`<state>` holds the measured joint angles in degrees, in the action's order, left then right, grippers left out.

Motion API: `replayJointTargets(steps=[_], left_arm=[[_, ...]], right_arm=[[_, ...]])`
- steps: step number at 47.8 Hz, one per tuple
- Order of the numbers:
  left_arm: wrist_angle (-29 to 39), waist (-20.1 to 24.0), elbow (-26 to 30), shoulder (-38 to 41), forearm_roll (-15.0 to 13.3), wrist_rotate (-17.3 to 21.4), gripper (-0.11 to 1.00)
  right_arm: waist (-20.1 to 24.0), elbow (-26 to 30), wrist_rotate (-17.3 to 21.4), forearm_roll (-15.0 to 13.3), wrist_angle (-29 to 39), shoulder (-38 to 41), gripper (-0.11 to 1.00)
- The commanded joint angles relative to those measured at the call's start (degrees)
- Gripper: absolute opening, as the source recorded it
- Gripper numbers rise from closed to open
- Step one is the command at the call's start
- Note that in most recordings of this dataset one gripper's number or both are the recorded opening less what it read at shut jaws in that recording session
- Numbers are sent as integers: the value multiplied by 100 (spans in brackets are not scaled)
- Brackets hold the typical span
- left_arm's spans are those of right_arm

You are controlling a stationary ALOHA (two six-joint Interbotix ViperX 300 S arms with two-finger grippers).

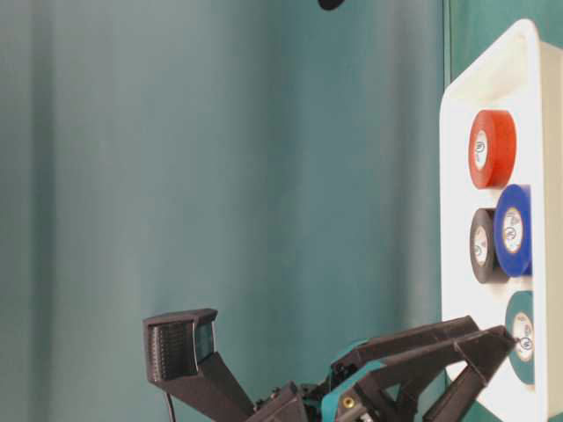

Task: Put the tape alternately from left to right into the white case.
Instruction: 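Move the right gripper down into the white tape roll, then grasp the white tape roll with the right gripper and lift it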

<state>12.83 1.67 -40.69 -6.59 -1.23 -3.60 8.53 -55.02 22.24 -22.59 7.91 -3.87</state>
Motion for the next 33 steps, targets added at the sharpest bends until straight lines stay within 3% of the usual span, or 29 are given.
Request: replayJointTargets(steps=[1, 14, 17, 22, 27, 29, 33], left_arm=[[-44, -9, 44, -88, 0, 0, 100], [-44, 0, 9, -88, -9, 0, 100], [-44, -9, 0, -88, 0, 0, 100], [-44, -9, -9, -88, 0, 0, 100], [-44, -9, -9, -88, 0, 0, 100], [-44, -9, -9, -88, 0, 0, 100], [-44, -9, -9, -88, -9, 0, 100]], right_arm=[[9, 105, 0, 0, -9, -35, 78], [18, 167, 0, 0, 18, -35, 74], [9, 176, 9, 0, -9, -35, 63], [18, 185, 0, 0, -9, -35, 31], [9, 202, 0, 0, -9, -44, 8], [9, 202, 0, 0, -9, -53, 2], [9, 211, 0, 0, 0, -62, 2]])
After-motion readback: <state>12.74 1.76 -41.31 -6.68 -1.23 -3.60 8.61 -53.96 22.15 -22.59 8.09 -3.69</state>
